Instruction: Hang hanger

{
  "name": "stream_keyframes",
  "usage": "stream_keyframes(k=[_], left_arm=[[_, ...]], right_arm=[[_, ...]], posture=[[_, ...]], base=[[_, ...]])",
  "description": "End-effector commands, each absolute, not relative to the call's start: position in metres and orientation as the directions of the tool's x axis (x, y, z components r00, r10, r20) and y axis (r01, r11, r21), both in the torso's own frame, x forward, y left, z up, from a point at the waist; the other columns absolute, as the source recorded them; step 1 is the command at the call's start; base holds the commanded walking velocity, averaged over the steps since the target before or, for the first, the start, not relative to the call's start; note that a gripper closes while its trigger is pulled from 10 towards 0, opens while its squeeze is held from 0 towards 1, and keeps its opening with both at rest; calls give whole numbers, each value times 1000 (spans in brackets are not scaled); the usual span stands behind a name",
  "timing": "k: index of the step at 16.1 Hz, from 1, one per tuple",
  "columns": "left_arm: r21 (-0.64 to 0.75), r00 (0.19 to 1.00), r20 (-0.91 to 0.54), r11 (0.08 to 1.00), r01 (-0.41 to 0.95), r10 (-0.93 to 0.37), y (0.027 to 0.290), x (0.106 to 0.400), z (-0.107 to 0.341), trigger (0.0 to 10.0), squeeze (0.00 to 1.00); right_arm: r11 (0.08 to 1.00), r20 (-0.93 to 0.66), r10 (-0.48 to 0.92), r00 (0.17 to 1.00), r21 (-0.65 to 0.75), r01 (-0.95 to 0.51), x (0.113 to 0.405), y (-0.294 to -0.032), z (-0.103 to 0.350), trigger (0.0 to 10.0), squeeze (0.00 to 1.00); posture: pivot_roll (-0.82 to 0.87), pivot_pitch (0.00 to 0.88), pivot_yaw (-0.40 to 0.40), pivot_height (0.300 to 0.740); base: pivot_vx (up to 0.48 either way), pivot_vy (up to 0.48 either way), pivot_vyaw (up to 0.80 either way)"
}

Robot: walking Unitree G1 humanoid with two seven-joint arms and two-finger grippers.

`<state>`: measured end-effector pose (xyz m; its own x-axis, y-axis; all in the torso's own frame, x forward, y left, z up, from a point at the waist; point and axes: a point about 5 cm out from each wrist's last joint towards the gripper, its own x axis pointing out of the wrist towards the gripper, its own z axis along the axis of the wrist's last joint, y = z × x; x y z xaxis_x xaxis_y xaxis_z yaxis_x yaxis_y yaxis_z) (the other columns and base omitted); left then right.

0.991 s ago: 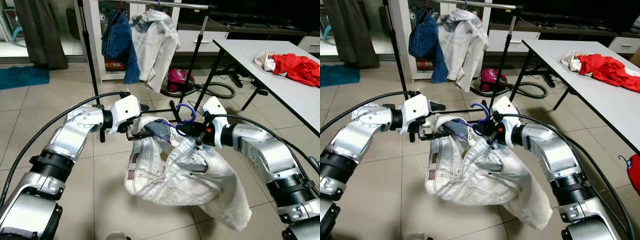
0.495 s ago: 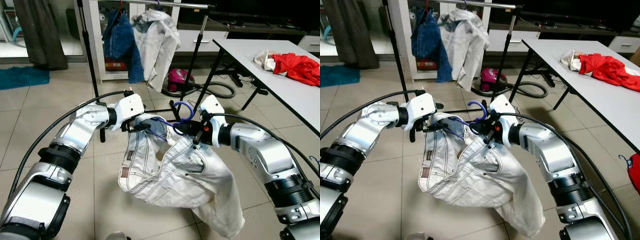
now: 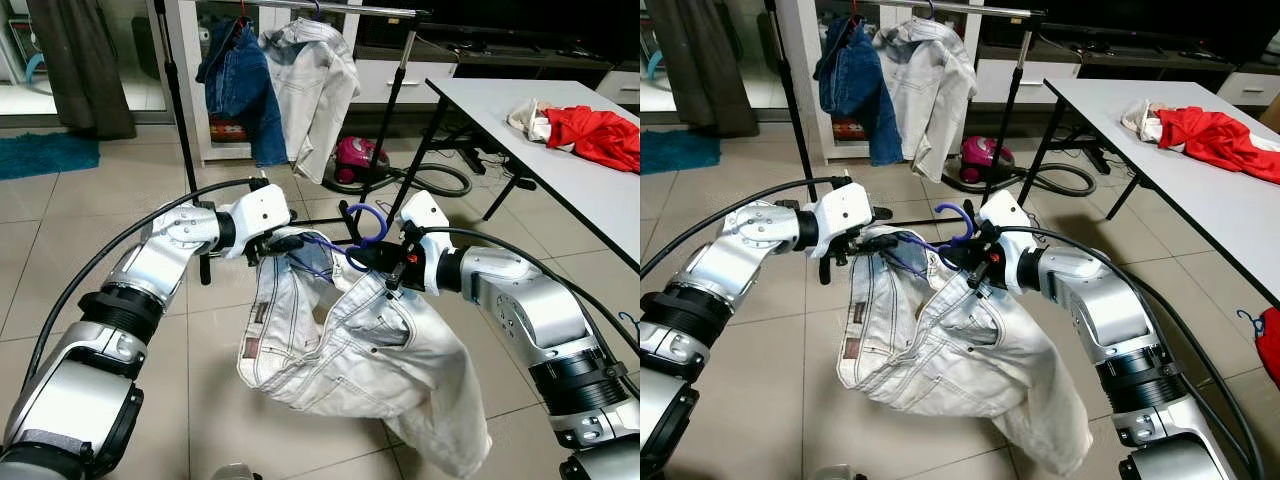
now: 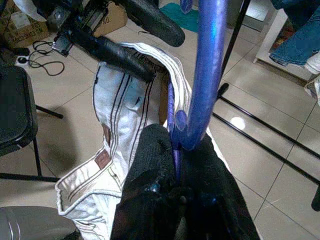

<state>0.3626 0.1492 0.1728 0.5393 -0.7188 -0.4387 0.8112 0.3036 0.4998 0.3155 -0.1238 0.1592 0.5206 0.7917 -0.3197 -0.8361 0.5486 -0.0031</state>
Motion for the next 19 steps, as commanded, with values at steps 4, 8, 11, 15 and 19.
stream_keyframes(k=[4, 8, 11, 15, 19], left_arm=[[504, 528, -423, 294, 812, -736, 146, 364, 180, 0, 0], [516, 528, -480, 262, 816, -700, 151, 363, 172, 0, 0], [541, 557, -481, 271, 796, -677, 154, 365, 172, 0, 0], [524, 603, -277, 408, 747, -748, 141, 373, 199, 0, 0], [473, 702, -79, 594, 651, -708, 141, 387, 226, 0, 0]], right_arm=[[557, -295, 788, 540, -32, -830, 316, -129, 169, 0, 0], [557, -292, 789, 541, -33, -830, 316, -129, 170, 0, 0], [555, -289, 791, 540, -32, -831, 315, -129, 171, 0, 0], [529, -322, 797, 511, -36, -848, 310, -123, 163, 0, 0], [494, -367, 801, 473, -40, -869, 303, -121, 154, 0, 0]], posture=[[53, 0, -86, 740], [52, 0, -85, 740], [52, 0, -85, 740], [52, 0, -85, 740], [53, 0, -85, 740]], base=[[0, 0, 0], [0, 0, 0], [0, 0, 0], [0, 0, 0], [0, 0, 0]])
